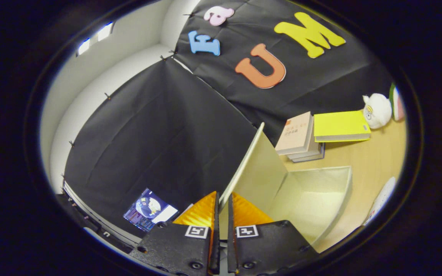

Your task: Open the storage box then place both shoes into the box .Put the left shoe in first, then the right shoe, with the right side of both shoes facing outward in a uniform manner.

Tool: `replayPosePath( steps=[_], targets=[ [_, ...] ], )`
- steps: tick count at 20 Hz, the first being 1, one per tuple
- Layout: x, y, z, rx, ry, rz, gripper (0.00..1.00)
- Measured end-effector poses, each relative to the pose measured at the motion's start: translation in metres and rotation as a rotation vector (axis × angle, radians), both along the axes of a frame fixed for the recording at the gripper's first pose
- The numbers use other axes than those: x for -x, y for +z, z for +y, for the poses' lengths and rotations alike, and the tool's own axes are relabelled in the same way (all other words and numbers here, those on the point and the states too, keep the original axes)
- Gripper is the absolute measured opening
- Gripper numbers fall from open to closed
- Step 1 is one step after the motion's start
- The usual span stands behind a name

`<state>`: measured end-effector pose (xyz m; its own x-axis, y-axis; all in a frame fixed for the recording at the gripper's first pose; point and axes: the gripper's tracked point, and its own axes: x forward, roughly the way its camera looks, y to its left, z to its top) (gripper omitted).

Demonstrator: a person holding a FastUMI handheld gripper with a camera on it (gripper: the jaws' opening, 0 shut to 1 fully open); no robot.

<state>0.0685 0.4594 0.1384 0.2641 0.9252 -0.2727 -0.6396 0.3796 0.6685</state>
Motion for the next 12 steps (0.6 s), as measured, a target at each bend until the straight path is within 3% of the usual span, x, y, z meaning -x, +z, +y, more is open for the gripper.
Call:
replayPosePath(
  steps=[4, 5, 10, 11, 12],
  targets=[
    [-0.005, -0.007, 0.052, 0.091, 0.003, -0.102, 0.24],
    [-0.011, -0.010, 0.057, 0.120, -0.010, -0.144, 0.31],
    [-0.003, -0.029, 0.091, 0.188, -0.001, -0.210, 0.88],
    [-0.006, -0.030, 0.087, 0.198, -0.022, -0.244, 0.96],
    [-0.007, -0.031, 0.082, 0.207, -0.039, -0.271, 0.97]
  ],
)
